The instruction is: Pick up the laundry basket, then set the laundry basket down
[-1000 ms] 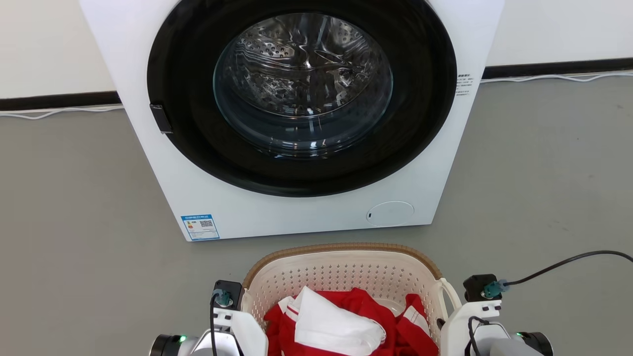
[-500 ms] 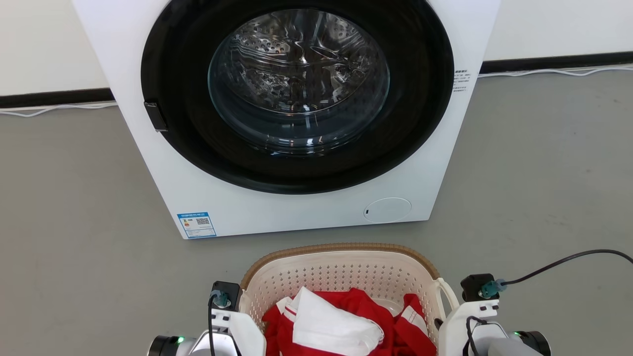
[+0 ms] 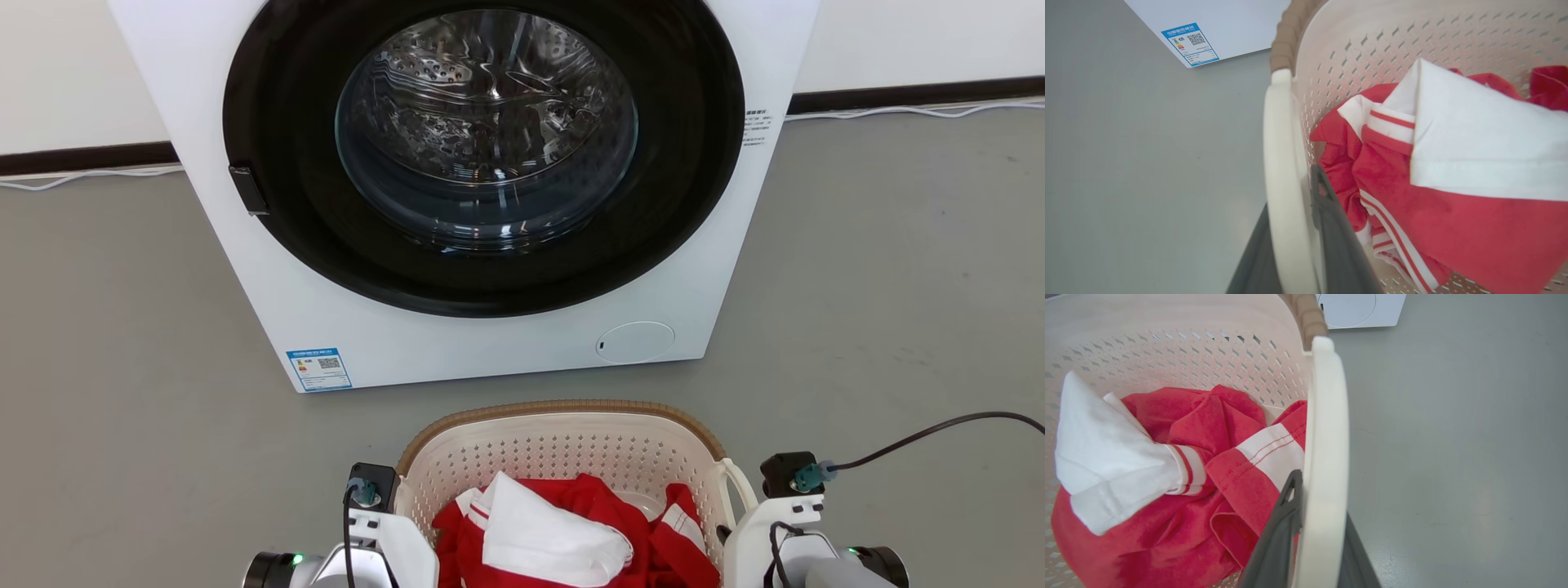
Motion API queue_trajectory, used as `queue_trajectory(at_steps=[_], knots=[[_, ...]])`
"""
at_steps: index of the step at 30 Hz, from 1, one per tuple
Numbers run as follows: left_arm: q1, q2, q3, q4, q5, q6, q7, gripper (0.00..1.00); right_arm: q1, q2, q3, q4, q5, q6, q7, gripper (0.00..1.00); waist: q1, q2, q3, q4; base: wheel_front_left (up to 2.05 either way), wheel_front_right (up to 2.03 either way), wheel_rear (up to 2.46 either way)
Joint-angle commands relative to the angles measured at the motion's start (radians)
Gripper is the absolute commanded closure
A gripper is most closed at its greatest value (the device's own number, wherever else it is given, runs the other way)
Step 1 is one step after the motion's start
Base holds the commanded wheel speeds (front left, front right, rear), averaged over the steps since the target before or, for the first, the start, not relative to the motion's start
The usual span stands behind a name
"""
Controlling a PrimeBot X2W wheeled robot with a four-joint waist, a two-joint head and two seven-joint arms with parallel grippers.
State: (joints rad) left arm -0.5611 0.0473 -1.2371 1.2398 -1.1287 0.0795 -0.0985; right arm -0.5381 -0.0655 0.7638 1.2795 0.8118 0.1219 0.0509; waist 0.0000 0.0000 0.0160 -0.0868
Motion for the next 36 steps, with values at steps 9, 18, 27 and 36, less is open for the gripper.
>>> queue_trajectory(at_steps=[9, 18, 27, 36], knots=[[-0.061, 0.003, -0.004, -0.011, -0.004, -0.007, -0.028, 1.00, -0.031, 0.015, 0.052, -0.016, 0.027, 0.009, -0.015, 1.00, 0.0000, 0.0000, 0.002, 0.000, 0.00, 0.00, 0.00], [-0.064, 0.003, -0.011, -0.009, -0.008, -0.005, -0.028, 1.00, -0.035, 0.015, 0.075, -0.012, 0.053, 0.009, -0.023, 1.00, 0.0000, 0.0000, 0.007, 0.002, 0.00, 0.00, 0.00], [-0.067, 0.003, -0.018, -0.007, -0.012, -0.003, -0.027, 1.00, -0.040, 0.015, 0.095, -0.006, 0.075, 0.009, -0.028, 1.00, 0.0000, 0.0000, 0.011, 0.003, 0.00, 0.00, 0.00], [-0.070, 0.003, -0.023, -0.008, -0.014, 0.001, -0.029, 1.00, -0.045, 0.015, 0.112, -0.001, 0.094, 0.009, -0.035, 1.00, 0.0000, 0.0000, 0.015, 0.008, 0.00, 0.00, 0.00]])
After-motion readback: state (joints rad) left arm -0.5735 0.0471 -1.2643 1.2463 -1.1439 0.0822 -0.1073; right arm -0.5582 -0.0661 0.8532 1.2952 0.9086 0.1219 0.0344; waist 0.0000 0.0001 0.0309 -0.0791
